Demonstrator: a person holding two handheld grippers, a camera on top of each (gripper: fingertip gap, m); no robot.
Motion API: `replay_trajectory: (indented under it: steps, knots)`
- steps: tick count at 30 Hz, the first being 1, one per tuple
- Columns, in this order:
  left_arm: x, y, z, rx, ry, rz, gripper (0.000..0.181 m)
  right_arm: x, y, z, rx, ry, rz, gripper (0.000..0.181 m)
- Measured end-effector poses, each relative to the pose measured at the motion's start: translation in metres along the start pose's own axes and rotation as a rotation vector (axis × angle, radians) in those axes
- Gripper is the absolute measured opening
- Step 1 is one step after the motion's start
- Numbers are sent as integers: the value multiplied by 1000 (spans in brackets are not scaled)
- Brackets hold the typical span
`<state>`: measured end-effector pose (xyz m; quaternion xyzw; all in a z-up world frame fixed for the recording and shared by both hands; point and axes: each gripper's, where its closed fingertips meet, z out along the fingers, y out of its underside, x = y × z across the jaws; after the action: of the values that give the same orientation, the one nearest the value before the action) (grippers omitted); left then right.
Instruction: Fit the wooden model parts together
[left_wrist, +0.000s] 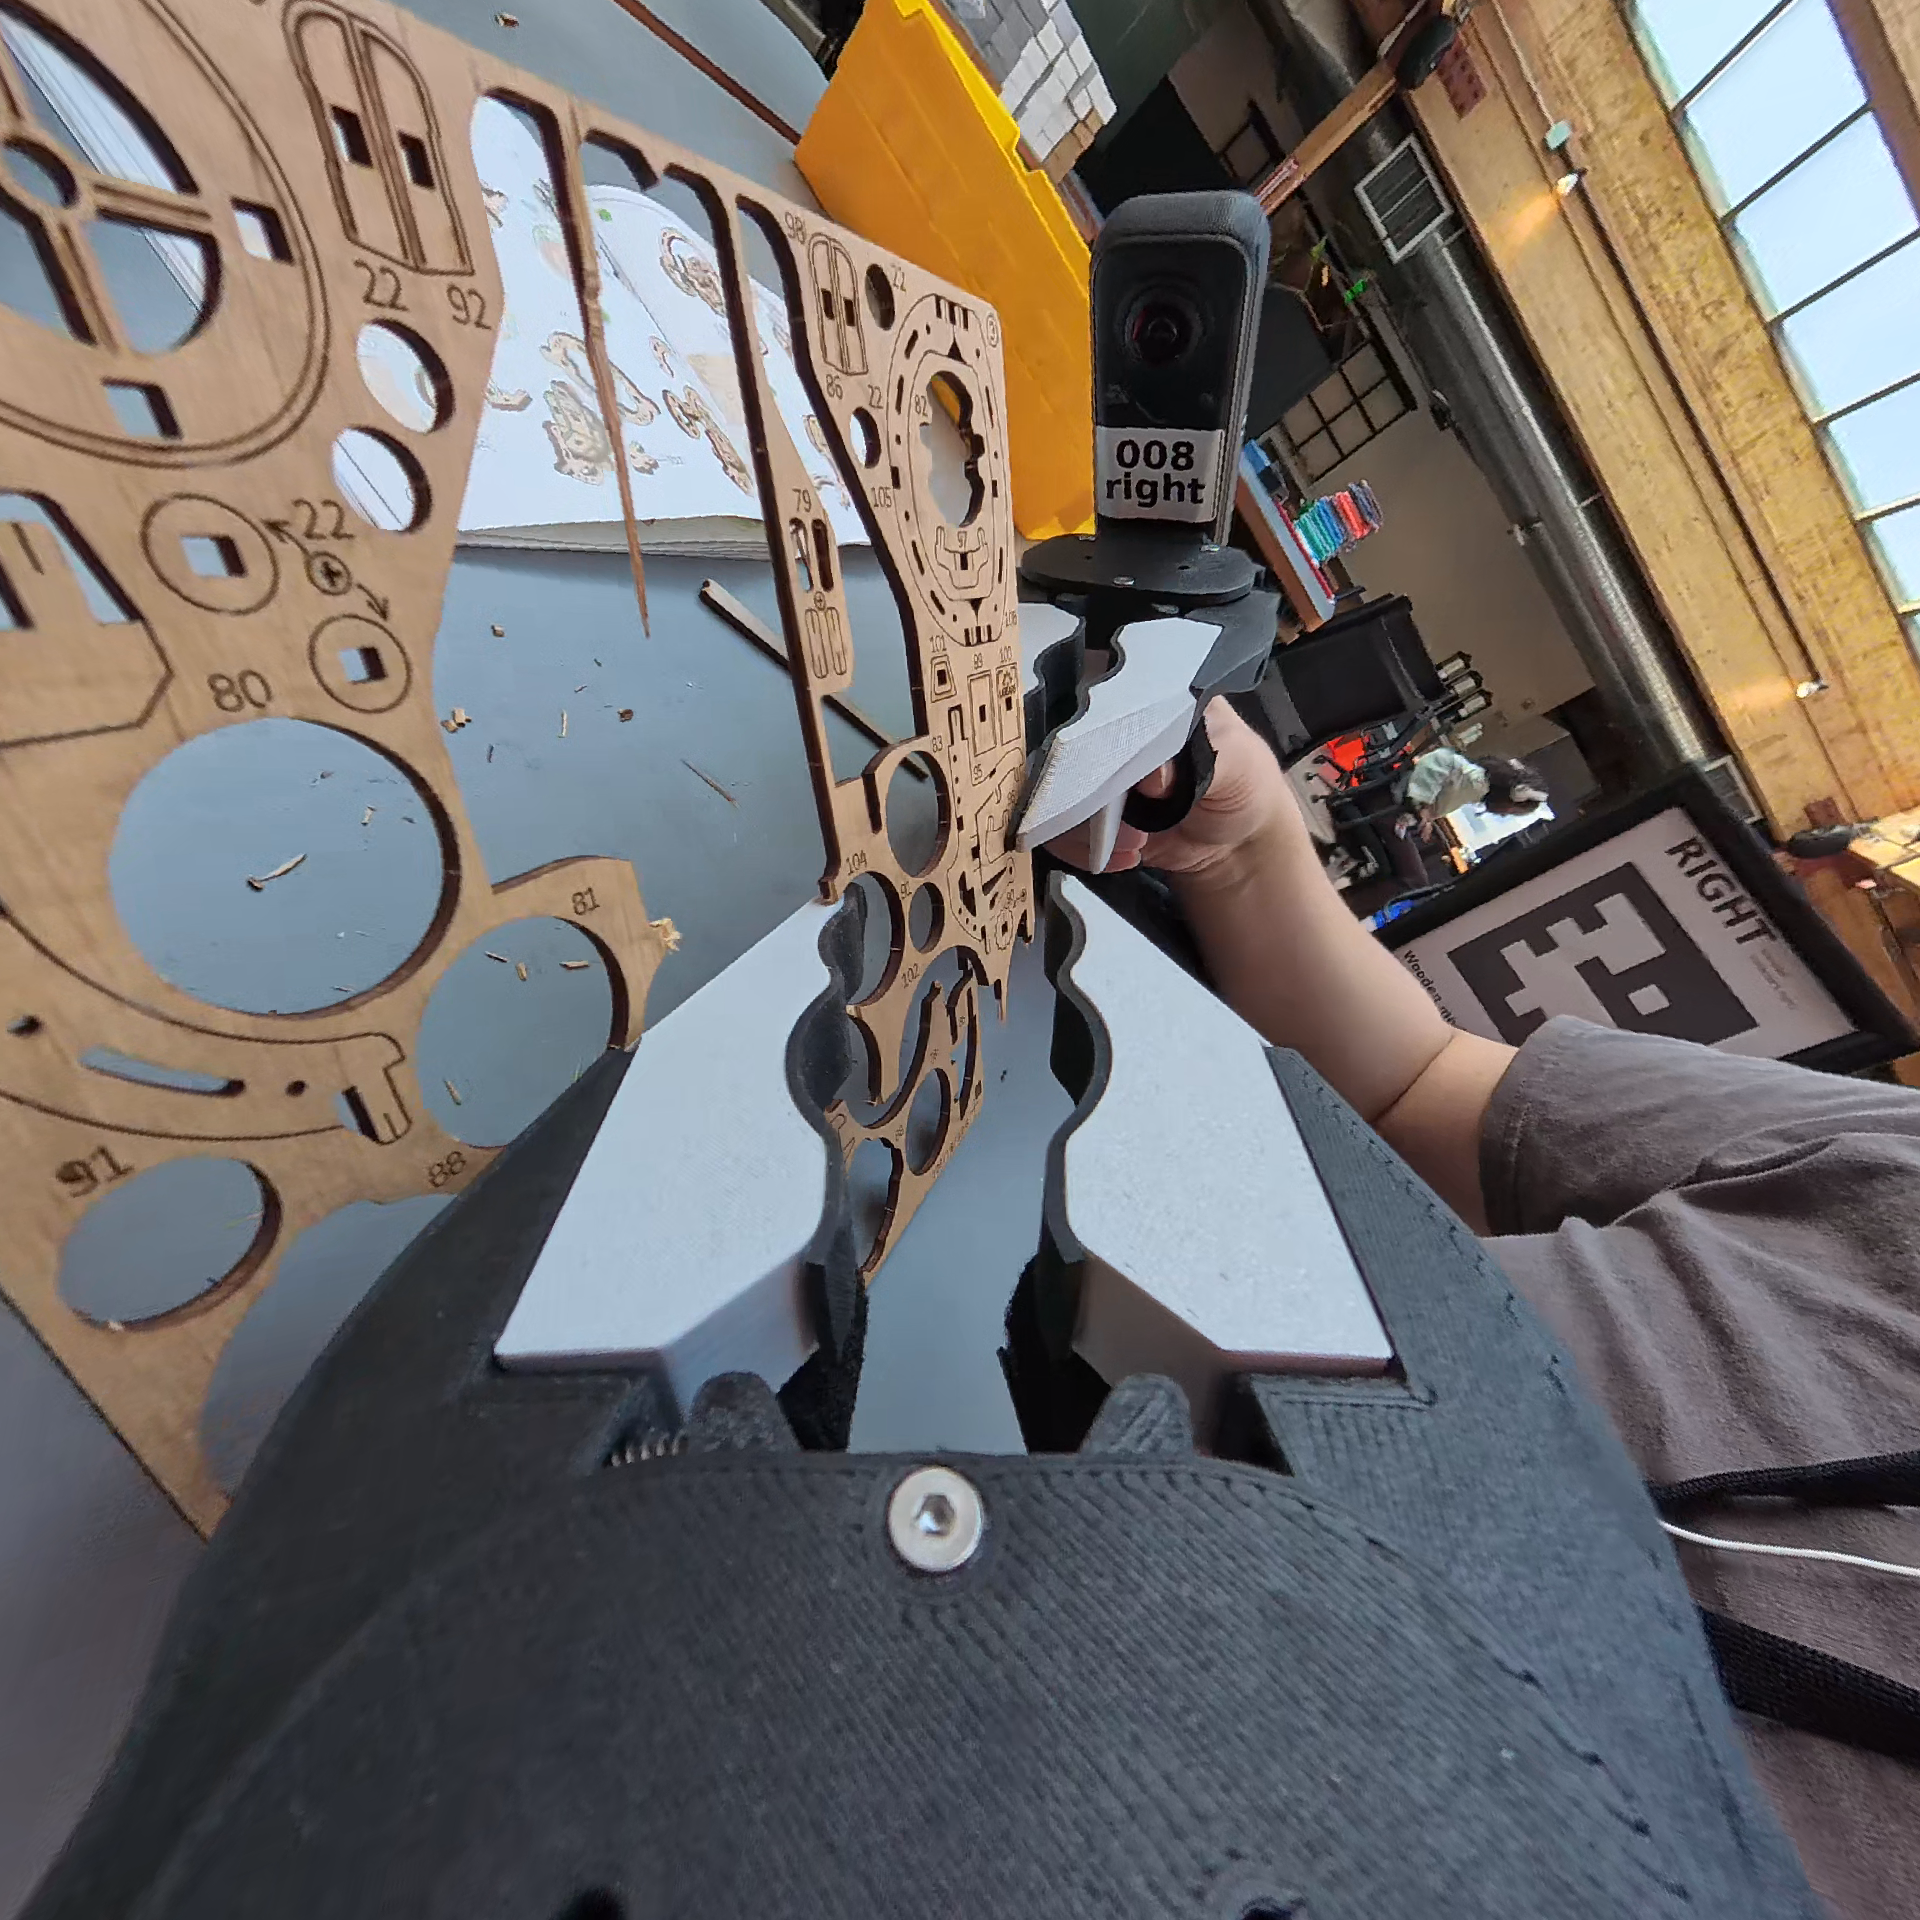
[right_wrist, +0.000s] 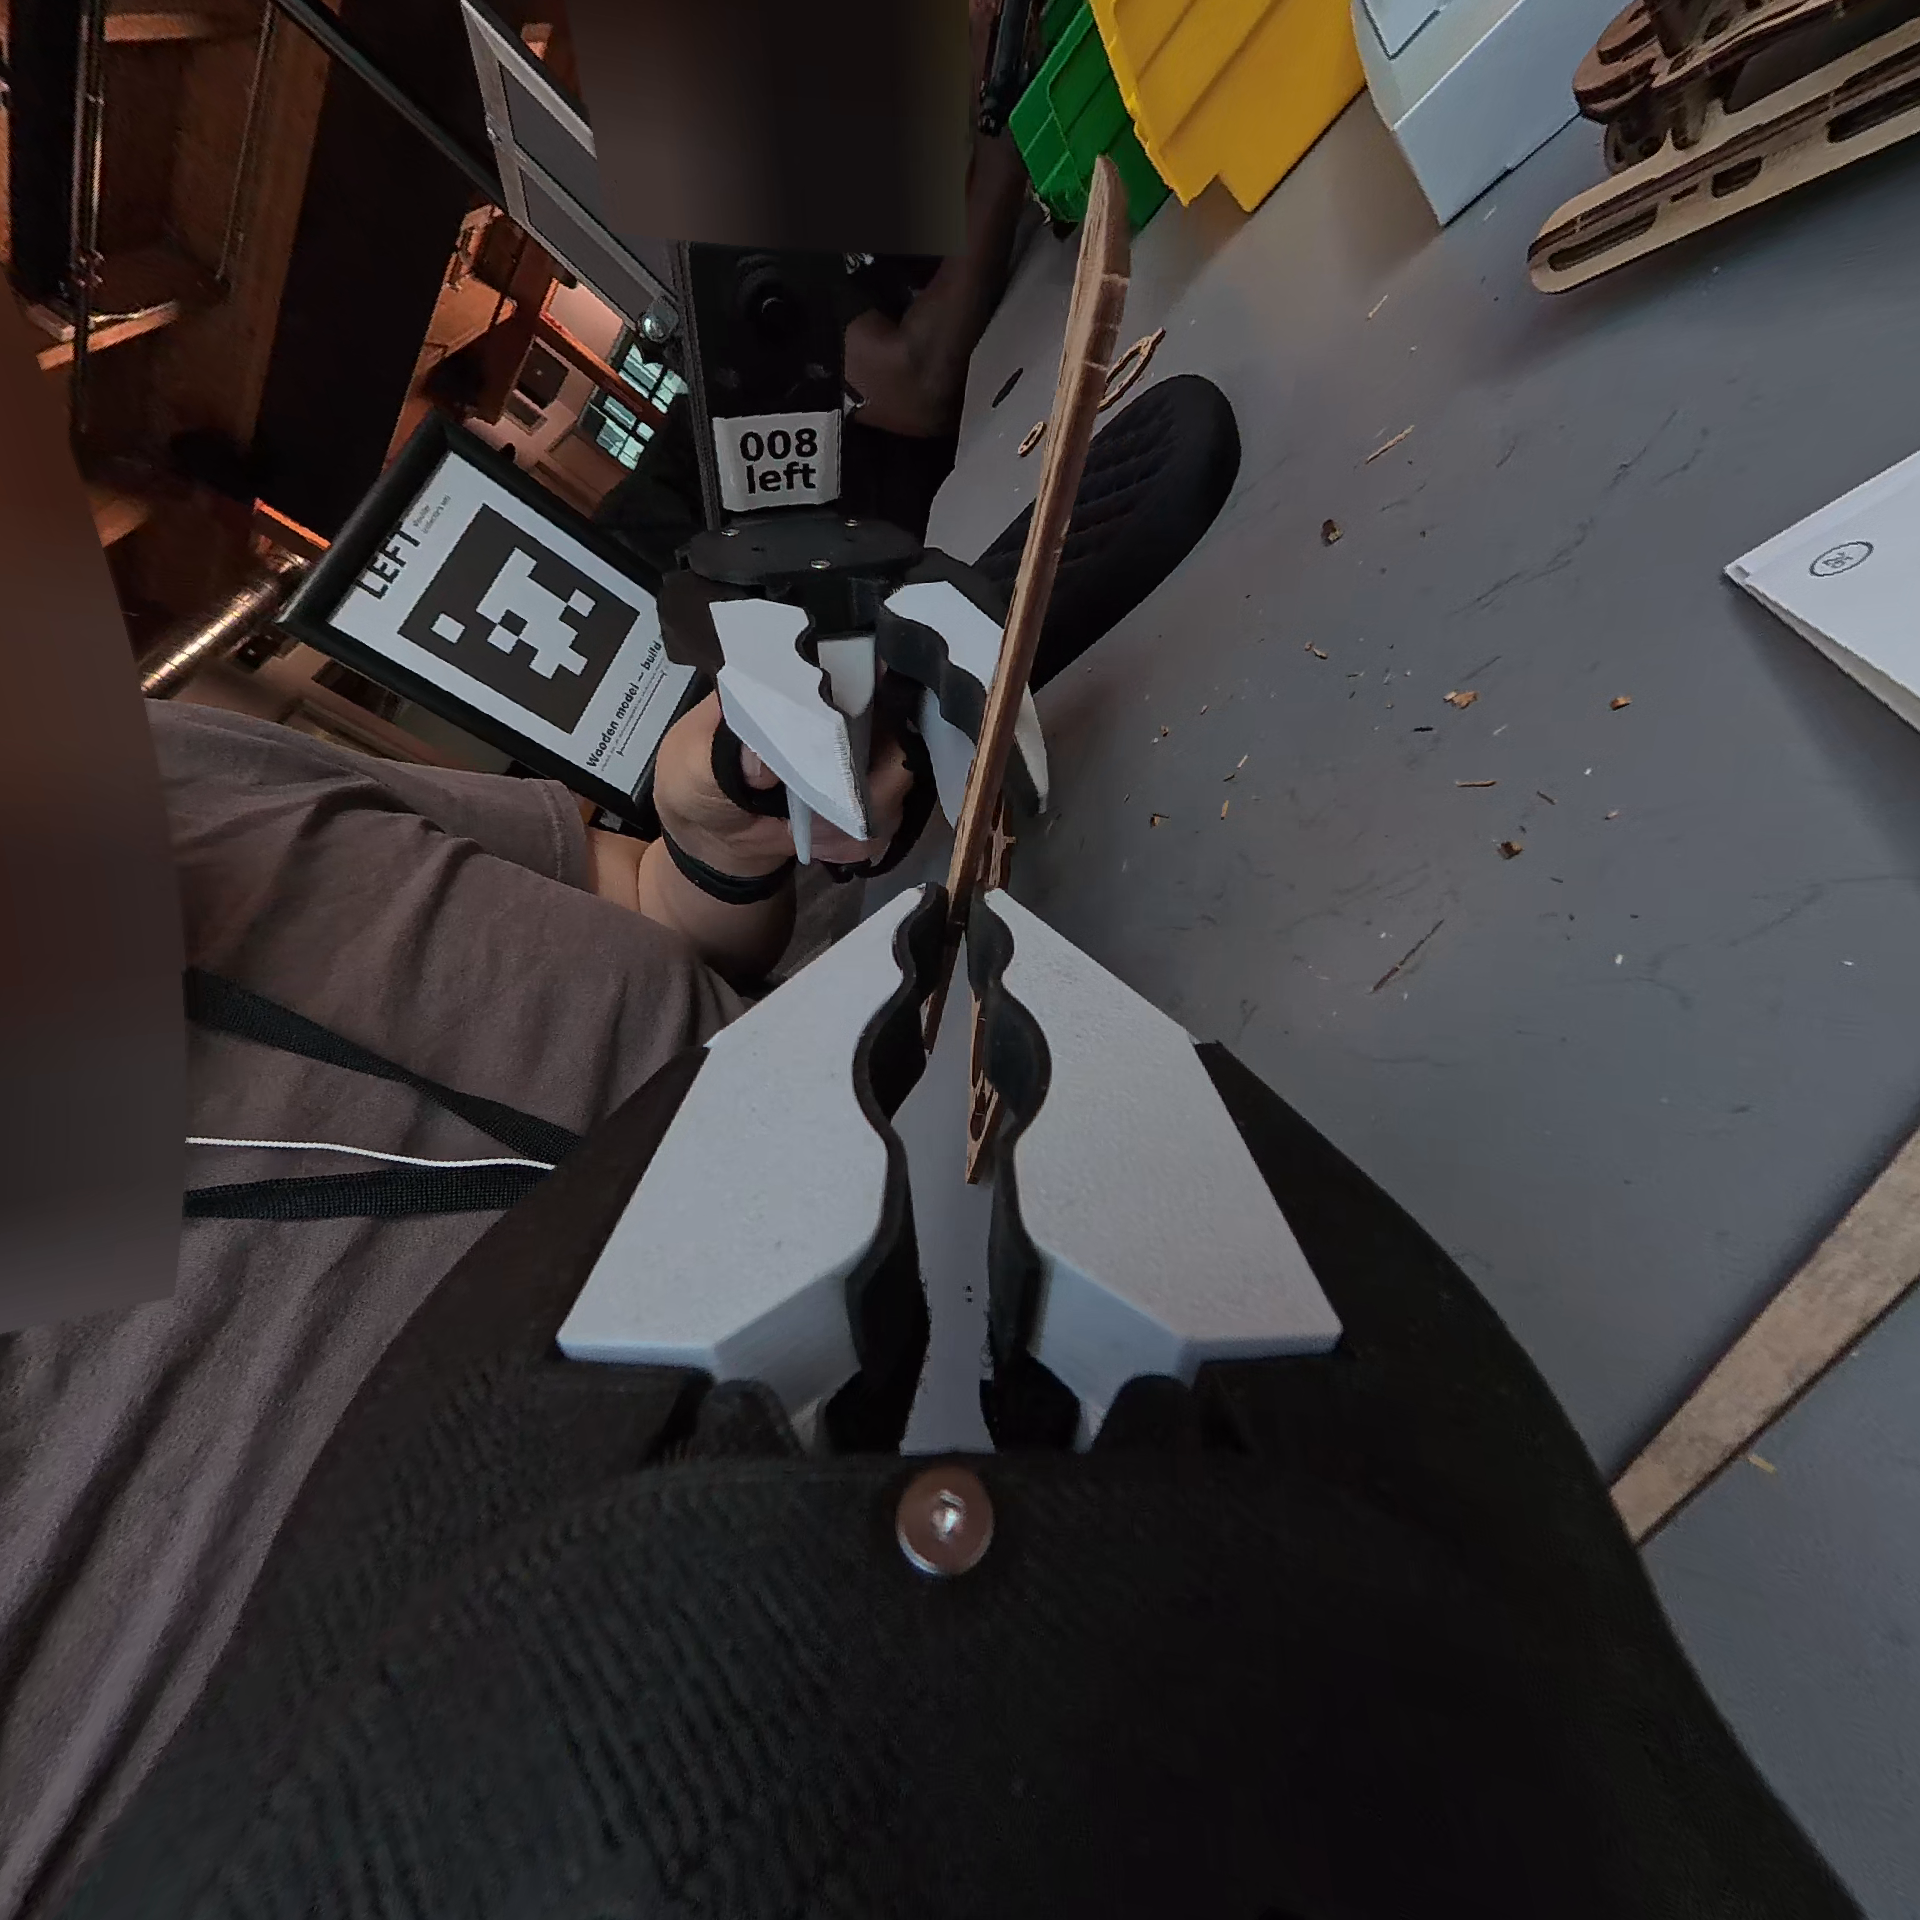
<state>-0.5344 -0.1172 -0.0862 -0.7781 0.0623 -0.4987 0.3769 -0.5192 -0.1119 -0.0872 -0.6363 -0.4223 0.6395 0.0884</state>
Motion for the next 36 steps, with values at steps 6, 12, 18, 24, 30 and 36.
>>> replay_trajectory:
  steps: [6,12,18,24,30,36]
  knots:
    - [7,-1,-5,61,54,30,30,-3,-1,1,7,-22,4,1]
    - [4,2,-5,75,44,53,29,-4,0,1,-1,-28,-9,1]
    - [3,2,-7,72,93,-16,28,-5,0,1,4,-36,3,2]
    - [8,5,-16,53,86,-74,30,-8,0,4,3,-71,56,1]
    - [17,-3,-41,78,176,-212,24,1,-6,0,42,-49,132,1]
    - [40,23,-26,40,185,-199,23,-1,-6,4,92,-56,237,1]
